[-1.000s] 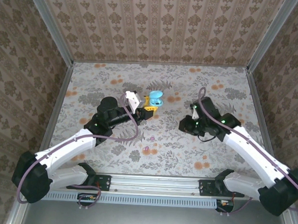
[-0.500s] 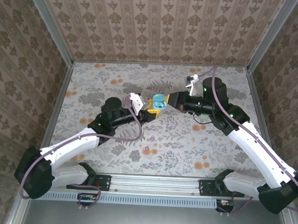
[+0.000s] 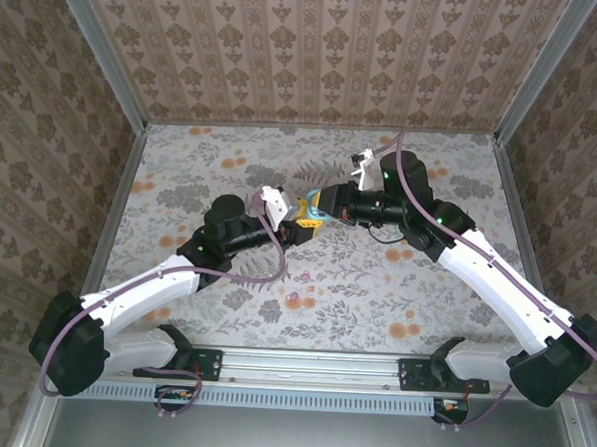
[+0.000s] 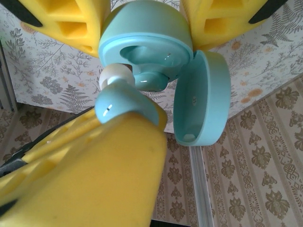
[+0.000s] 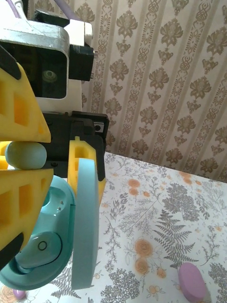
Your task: Insert the wireless bluetooth earbuds into the charging case
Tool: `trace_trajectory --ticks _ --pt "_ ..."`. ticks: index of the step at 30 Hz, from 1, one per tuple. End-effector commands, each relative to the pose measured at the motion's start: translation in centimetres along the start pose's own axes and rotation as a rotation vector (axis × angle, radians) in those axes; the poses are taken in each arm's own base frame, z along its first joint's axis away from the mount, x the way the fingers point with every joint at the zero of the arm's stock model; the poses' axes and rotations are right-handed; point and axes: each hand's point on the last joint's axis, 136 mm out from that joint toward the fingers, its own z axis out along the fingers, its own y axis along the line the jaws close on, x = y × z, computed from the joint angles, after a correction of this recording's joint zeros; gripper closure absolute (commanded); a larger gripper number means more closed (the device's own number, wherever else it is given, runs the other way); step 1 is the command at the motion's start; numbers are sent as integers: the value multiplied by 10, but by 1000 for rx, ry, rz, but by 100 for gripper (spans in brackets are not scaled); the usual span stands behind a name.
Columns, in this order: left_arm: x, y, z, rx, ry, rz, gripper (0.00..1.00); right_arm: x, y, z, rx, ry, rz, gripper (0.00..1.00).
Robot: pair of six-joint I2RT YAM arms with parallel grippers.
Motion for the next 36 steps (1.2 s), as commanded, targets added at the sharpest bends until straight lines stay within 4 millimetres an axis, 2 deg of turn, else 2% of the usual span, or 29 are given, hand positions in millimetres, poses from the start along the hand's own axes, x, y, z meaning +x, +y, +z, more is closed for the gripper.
trace_trajectory --ticks 1,18,26,36 --pt "-23 -3 -1 10 -63 56 71 -6 6 1 -1 -21 -34 80" --pt "-29 -1 -4 -13 -81 69 71 3 -16 7 124 12 -35 79" --pt "-31 -2 -4 -4 -86 71 71 4 -19 9 149 21 -45 79" --pt "-34 -2 -3 -4 -93 74 71 2 -11 14 124 9 -38 79"
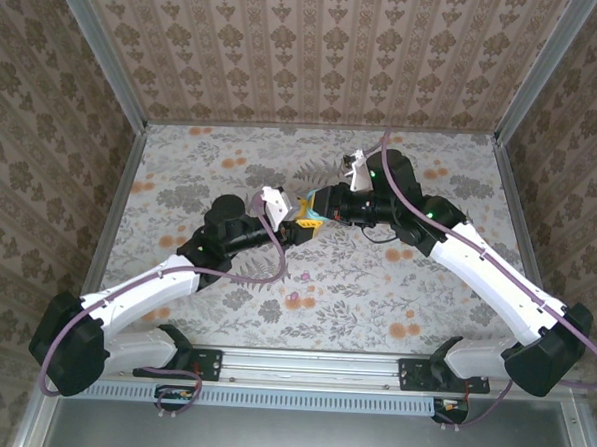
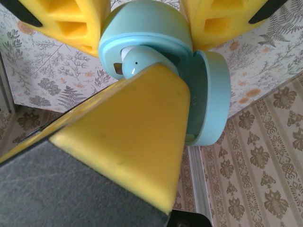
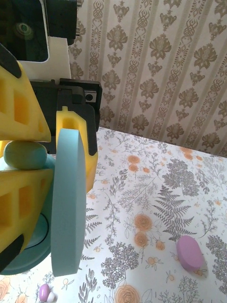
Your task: Insert the wireless bluetooth earbuds into the charging case
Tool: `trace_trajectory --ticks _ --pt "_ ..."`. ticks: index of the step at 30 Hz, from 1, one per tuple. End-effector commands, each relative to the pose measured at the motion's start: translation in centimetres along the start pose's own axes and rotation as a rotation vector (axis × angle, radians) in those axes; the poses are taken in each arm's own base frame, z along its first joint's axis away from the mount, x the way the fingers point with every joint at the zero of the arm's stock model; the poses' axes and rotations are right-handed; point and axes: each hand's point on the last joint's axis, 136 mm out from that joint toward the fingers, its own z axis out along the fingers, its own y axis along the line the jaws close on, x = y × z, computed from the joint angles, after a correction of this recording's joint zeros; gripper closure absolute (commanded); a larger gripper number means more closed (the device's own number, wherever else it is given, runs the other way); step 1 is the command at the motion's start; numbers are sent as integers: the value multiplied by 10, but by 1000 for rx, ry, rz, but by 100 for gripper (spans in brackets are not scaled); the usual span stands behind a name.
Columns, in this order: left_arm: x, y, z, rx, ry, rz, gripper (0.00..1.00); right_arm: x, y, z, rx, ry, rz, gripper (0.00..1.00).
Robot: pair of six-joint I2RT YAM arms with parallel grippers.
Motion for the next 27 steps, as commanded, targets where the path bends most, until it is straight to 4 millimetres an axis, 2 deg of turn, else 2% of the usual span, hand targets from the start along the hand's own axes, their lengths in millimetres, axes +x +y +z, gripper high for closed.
trace_trajectory --ticks 1,8,16,21,27 --pt "-33 -2 -3 -1 -92 63 71 -1 3 1 9 -2 -3 79" --pt "-34 -1 -2 -5 -97 63 71 -5 7 -1 -4 -15 2 79" --pt "-39 1 -4 -22 -114 71 71 7 -11 -4 95 25 -19 74" --pt "-40 0 -5 -21 -113 70 71 4 -7 -5 91 19 -26 67" --pt "-37 0 -4 -17 -107 67 71 -1 2 -10 75 3 -36 65"
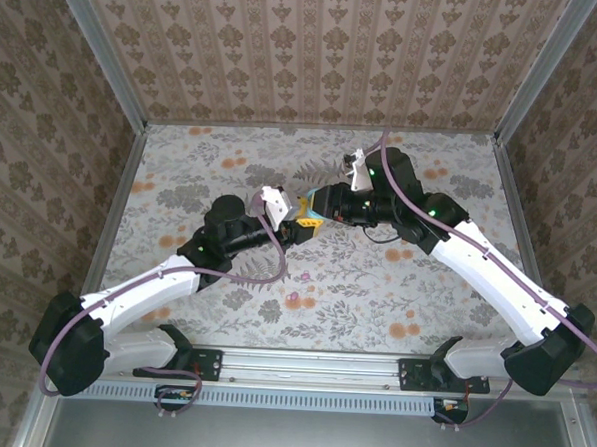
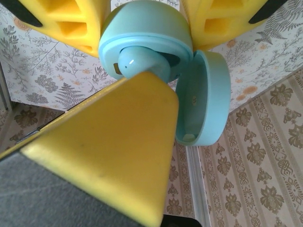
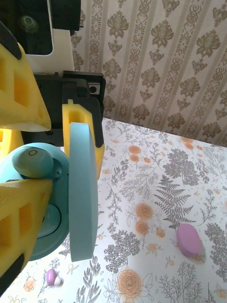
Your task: Insert the wireless bluetooth earbuds into the charging case
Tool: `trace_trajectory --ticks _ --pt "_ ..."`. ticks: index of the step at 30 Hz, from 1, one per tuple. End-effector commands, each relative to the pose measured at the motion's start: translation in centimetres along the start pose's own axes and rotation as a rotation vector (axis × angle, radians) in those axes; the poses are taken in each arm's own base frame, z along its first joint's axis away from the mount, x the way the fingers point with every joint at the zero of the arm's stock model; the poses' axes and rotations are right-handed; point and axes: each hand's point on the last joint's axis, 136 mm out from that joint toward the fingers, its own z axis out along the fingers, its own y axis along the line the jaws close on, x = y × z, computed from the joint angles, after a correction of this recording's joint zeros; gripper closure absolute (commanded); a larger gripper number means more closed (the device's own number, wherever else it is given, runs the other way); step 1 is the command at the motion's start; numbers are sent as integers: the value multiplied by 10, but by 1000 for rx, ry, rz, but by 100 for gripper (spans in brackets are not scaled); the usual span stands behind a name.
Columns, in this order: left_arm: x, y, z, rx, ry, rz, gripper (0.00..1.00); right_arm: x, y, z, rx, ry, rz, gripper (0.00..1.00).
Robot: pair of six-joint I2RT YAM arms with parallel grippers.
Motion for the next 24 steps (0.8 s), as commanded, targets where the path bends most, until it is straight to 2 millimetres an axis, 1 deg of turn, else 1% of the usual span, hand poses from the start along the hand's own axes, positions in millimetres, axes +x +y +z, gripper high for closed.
trace_trajectory --ticks 1,7,12,14,16,18,22,24 --pt "-34 -1 -4 -6 -95 58 71 -1 2 -4 18 1 -13 65" --pt "-28 0 -3 -9 -84 55 71 -6 9 -12 6 -26 -20 62" --pt "-25 0 -3 -12 -76 52 71 -10 24 -22 -52 -50 -29 61" --pt "-23 1 -3 -15 -72 54 71 -15 34 -29 -88 -78 -45 61" --pt "-21 1 -3 -15 -69 52 71 -19 37 -38 -95 -106 -60 61" --pt "-20 0 -3 -13 -67 51 71 -23 33 -44 -81 -138 -67 61" --pt "-19 -1 -4 -7 -66 47 72 -31 12 -50 -38 -188 -31 60" --pt "-19 -2 -5 -5 -65 46 72 -36 6 -52 -36 -212 -15 60"
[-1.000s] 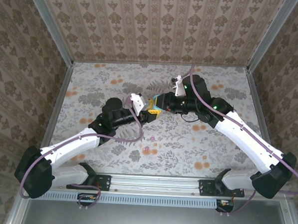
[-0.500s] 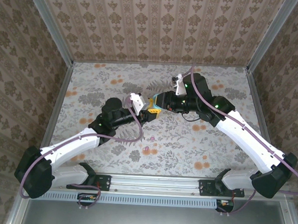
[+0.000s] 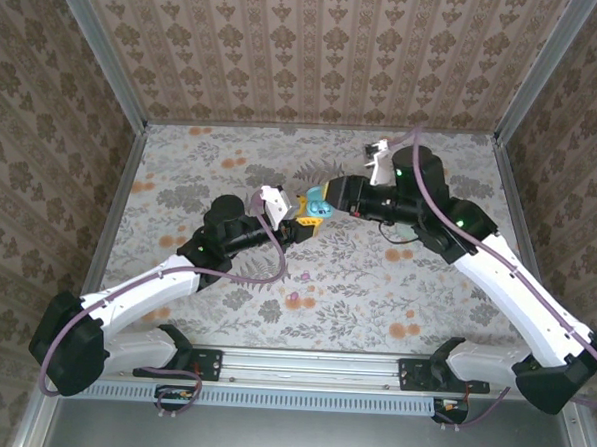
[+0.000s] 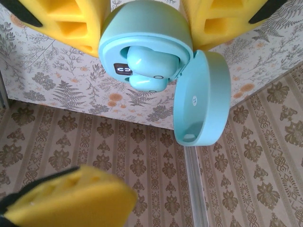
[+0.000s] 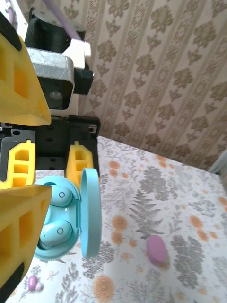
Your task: Insert the wireless bluetooth earbuds into the charging case
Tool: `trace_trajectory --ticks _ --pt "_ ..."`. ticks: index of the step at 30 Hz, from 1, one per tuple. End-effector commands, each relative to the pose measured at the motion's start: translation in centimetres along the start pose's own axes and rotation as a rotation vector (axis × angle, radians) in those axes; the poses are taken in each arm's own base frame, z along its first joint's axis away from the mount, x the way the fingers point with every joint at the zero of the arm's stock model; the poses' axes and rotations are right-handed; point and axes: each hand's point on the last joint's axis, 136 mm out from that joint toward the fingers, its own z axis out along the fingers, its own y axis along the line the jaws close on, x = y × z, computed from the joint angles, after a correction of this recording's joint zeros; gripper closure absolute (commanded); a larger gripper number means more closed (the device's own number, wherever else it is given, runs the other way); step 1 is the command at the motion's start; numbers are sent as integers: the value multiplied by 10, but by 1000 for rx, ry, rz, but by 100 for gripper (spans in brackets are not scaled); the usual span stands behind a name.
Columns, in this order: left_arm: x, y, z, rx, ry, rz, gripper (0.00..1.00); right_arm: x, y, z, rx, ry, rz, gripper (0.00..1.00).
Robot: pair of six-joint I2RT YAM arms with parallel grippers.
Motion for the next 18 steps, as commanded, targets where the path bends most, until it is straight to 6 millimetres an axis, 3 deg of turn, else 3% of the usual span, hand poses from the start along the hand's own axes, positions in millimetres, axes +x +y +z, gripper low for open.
trace_trajectory --ticks 1,6,9,18 --pt "-17 -3 -5 3 -56 43 71 -14 -15 -3 27 -68 24 60" --pt "-17 -6 -5 17 -52 45 72 -29 -32 2 56 -77 86 57" --pt "-19 -7 -5 26 -57 47 72 -34 -38 14 45 -41 123 54" --pt "-24 -11 -4 42 -57 46 71 -24 -45 60 12 140 194 48"
